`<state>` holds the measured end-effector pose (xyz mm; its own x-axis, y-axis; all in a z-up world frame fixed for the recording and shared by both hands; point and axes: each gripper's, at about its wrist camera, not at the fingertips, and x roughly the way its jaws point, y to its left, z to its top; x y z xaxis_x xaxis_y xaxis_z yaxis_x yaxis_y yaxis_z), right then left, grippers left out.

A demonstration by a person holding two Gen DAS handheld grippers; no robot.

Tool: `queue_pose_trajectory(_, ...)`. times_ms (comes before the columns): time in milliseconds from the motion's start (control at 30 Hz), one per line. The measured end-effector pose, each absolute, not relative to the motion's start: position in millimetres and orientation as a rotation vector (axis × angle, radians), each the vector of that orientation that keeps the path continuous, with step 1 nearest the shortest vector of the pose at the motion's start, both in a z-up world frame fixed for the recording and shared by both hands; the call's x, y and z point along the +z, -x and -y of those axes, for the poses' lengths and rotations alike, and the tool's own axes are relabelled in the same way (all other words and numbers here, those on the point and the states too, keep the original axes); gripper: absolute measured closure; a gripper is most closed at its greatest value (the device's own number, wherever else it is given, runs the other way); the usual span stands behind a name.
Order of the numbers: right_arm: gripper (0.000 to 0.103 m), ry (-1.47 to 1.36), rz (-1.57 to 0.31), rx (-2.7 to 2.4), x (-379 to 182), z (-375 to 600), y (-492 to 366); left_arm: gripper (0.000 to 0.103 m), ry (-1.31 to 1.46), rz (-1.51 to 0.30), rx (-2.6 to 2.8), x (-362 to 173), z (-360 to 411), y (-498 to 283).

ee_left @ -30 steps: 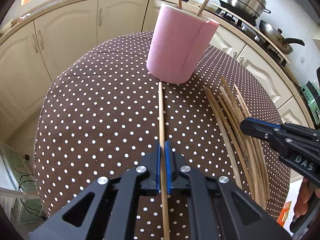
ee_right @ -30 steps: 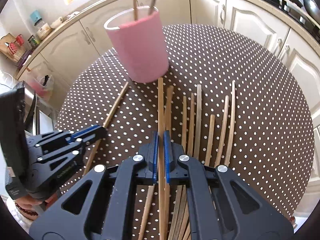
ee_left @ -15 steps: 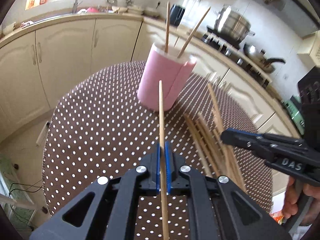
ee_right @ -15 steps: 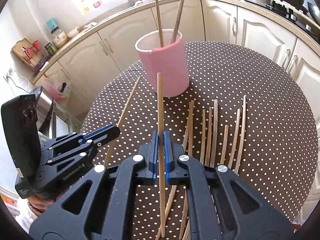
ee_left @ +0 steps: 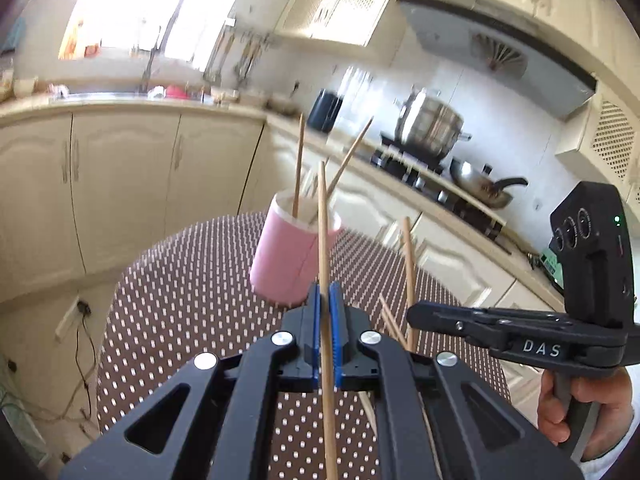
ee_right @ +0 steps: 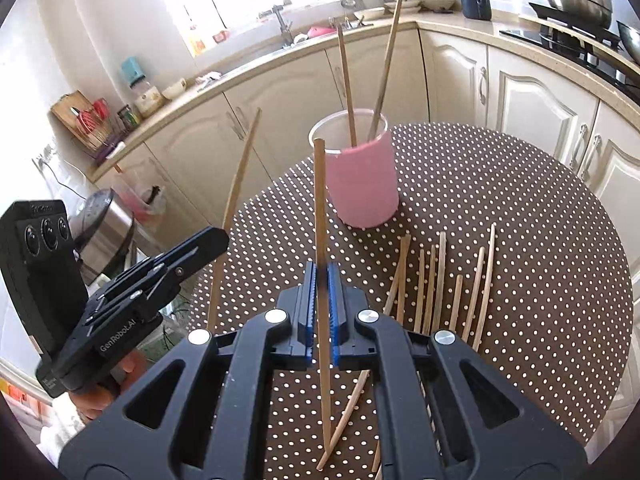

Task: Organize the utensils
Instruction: 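Lift the held chopsticks upright with both tools and carry them above the pink cup, then open the left tool over the cup while the right tool drops its chopstick in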

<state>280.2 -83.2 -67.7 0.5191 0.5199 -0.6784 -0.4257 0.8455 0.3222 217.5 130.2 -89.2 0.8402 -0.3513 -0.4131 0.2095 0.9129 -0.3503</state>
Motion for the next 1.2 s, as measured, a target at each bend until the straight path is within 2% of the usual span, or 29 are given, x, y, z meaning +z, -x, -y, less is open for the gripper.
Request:
queue_pose_trajectory(433,0.097,-0.189,-0.698,0.642,-13,103,-290,0.098,0.240,-0.219,-0.258,-48,-114,-231)
queue_pose_trajectory(867,0.097,-0.111,-0.540,0.630,69,97,-352,0.098,0.218,-0.036,-0.187,-6,-101,-323)
queue_pose_trajectory(1200,0.097,-0.086,-0.517,0.618,59,81,-404,0.098,0.203,-0.004,-0.134,-21,-91,-386)
